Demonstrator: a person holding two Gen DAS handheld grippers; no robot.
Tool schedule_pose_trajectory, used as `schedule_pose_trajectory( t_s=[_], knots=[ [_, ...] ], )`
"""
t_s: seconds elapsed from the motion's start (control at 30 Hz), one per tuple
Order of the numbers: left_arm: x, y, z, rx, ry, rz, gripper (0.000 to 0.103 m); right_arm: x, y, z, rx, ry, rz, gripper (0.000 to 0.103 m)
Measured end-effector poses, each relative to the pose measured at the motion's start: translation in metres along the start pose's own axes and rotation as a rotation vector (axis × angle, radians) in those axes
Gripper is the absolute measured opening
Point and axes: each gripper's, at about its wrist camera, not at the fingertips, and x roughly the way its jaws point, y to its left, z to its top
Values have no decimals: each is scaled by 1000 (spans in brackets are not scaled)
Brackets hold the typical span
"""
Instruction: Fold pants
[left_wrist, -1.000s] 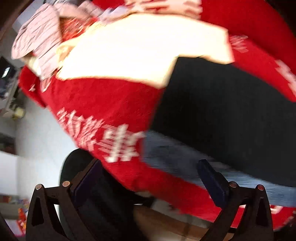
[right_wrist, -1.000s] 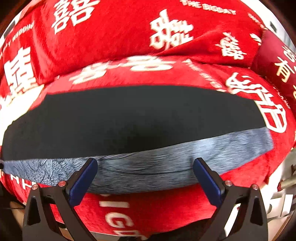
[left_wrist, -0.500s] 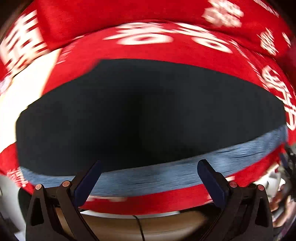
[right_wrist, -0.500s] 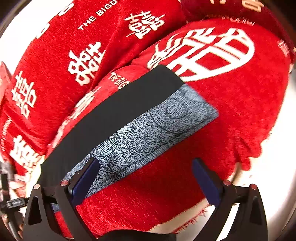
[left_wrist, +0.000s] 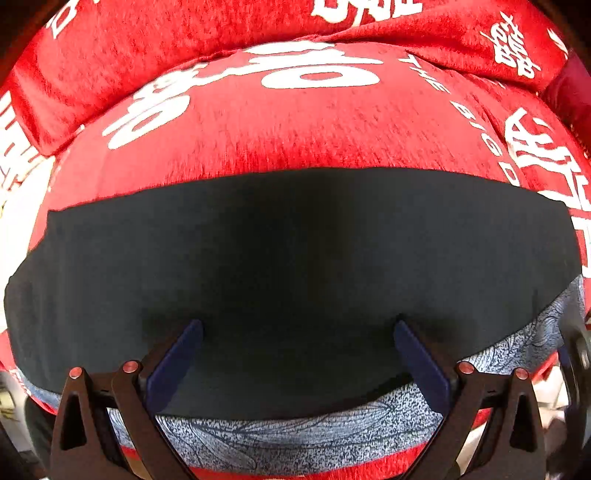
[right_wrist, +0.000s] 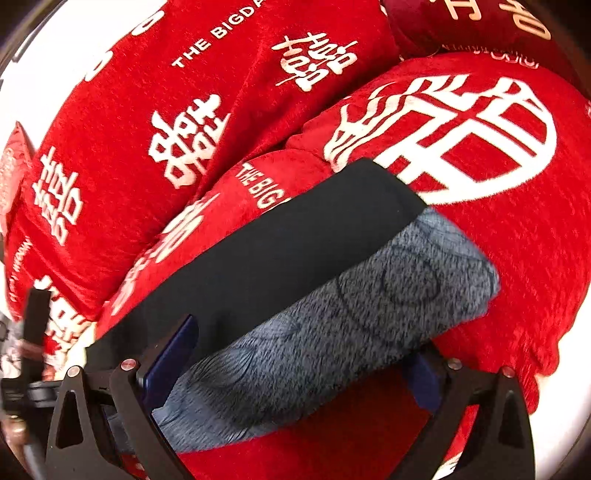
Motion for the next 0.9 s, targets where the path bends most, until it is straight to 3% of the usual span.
schedule_pose_trajectory(
  t_s=[0.07,0.17,0.43,0.47,0.5,0.53,0.67,0.77,0.9],
  knots=[
    [1,1,1,-5,-3,-3,103,-6,-1,-12,20,1,72,101],
    [1,-1,-2,-10,-22,12,103,-6,-2,-18,20,-20,91,101],
    [3,-1,0,-7,-14,6,103,31,-1,32,41,-53,130,100],
    [3,-1,0,-2,-18,8,103,30,-1,33,42,-48,133,91],
    [3,-1,0,4,-22,12,103,29,-1,33,39,-34,137,73],
    [4,-2,0,8,-26,15,103,30,-2,32,40,-8,126,24],
    [5,-6,2,15,-29,37,103,22,10,25,-28,-5,37,18],
    [3,-8,3,30,-29,48,103,4,34,28,-89,-43,25,17],
    [-8,0,5,48,-26,-10,103,-20,85,28,-252,-96,-28,17]
  ],
)
